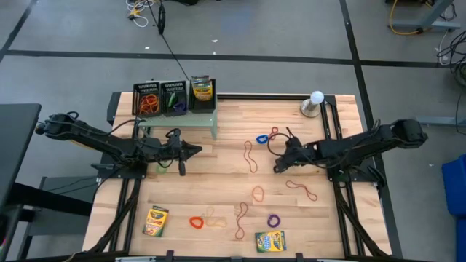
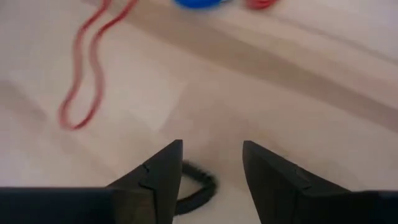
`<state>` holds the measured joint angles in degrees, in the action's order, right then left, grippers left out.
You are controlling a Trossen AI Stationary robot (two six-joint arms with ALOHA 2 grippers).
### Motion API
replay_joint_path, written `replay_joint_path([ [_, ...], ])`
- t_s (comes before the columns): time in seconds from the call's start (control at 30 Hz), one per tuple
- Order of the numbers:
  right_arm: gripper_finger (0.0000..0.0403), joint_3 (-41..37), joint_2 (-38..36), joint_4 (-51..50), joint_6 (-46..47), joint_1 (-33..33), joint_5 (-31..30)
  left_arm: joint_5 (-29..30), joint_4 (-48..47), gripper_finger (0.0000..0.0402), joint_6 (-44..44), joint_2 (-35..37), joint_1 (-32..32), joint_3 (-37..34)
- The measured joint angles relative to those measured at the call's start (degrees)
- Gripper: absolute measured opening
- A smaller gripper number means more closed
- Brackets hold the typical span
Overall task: Pick & Place Office Desk Supplies
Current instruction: Put the black spring keychain into the middle black bin on the shelf
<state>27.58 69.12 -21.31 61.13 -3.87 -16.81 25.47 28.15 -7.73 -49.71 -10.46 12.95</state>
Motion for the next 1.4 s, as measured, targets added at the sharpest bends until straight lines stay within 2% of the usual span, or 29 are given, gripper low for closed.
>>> replay_joint_path([
  [0.1, 0.0178, 0.22, 0.74, 0.48, -0.91, -1.98, 1.00, -0.02, -0.01, 0.0023, 0.02, 0.00, 0.00, 0.00],
  [0.23, 0.0178, 0.10, 3.70, 1.05, -9.00, -4.31, 1.59, 0.00, -0.03, 0.0023, 0.02, 0.02, 0.00, 0.00],
  [0.47, 0.0167, 0.39, 11.74, 6.01, -19.61, -3.55, 2.26, 0.00, -0.01, 0.0023, 0.00, 0.00, 0.00, 0.00],
  [0.57, 0.0138, 0.45, 12.74, 7.85, -20.19, -3.55, 1.35, 0.00, -0.03, 0.0023, 0.00, 0.02, -0.02, 0.00],
  [0.77, 0.0036, 0.06, 9.78, 9.37, -19.92, -5.41, -0.38, 0.00, -0.01, 0.0023, 0.02, 0.02, -0.01, 0.00],
  [0.83, 0.0015, 0.10, 8.38, 12.24, -19.94, -6.18, -2.57, 0.00, -0.03, 0.0023, 0.02, 0.02, 0.00, 0.00],
  [1.03, 0.0026, 0.17, 8.17, 30.11, -24.81, -7.68, -9.94, 0.00, -0.01, 0.0023, 0.02, 0.02, 0.00, 0.00],
  [1.2, 0.0016, 0.21, 8.94, 43.86, -30.25, -7.65, -15.05, 0.03, 0.49, 0.0023, 0.64, 0.00, 0.00, 0.00],
  [1.33, 0.0017, 0.21, 8.99, 47.76, -32.53, -8.90, -17.34, 0.77, 7.40, 0.0023, 6.93, 0.07, 0.42, 0.02],
  [1.4, 0.0018, 0.21, 9.00, 48.10, -32.61, -9.69, -19.34, -0.59, 10.69, 0.0023, 5.25, 0.07, 0.41, 0.02],
])
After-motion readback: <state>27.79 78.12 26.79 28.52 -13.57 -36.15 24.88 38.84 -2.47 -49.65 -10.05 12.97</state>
